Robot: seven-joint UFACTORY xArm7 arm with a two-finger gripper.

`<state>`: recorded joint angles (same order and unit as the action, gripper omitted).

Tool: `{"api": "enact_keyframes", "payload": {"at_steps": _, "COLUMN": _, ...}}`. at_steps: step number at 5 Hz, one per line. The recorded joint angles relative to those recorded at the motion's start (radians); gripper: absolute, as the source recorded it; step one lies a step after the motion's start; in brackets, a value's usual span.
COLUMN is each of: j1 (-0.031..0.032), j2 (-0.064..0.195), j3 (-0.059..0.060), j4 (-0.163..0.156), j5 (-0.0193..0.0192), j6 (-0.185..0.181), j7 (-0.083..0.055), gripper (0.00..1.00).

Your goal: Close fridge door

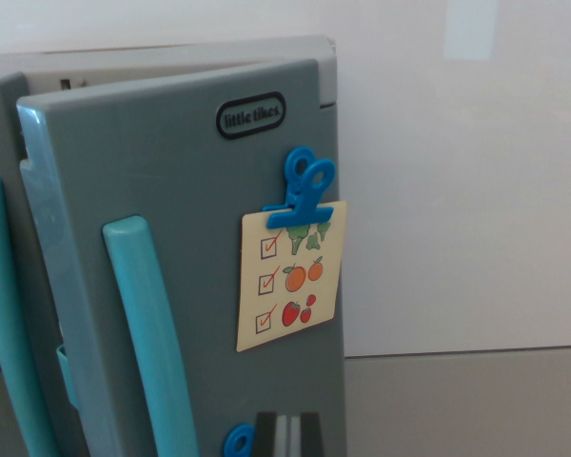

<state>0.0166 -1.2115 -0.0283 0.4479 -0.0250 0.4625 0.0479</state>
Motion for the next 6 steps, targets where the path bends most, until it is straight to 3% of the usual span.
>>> {"api": "enact_keyframes", "payload": {"at_steps": 3, "j1": 0.0000, "j2": 0.009, "j3": 0.000, "j4": 0.000, "j5": 0.0000, "j6": 0.000, "j7": 0.000, "gripper": 1.00}}
{"api": "enact_keyframes", "payload": {"at_steps": 4, "j1": 0.0000, "j2": 0.045, "j3": 0.000, "j4": 0.005, "j5": 0.0000, "j6": 0.000, "j7": 0.000, "gripper": 1.00}}
{"api": "enact_keyframes", "payload": {"at_steps": 5, "j1": 0.0000, "j2": 0.045, "j3": 0.000, "j4": 0.005, "j5": 0.0000, "j6": 0.000, "j7": 0.000, "gripper": 1.00}}
{"api": "enact_keyframes", "payload": {"at_steps": 6, "j1": 0.0000, "j2": 0.120, "j3": 0.000, "j4": 0.031, "j5": 0.0000, "j6": 0.000, "j7": 0.000, "gripper": 1.00}}
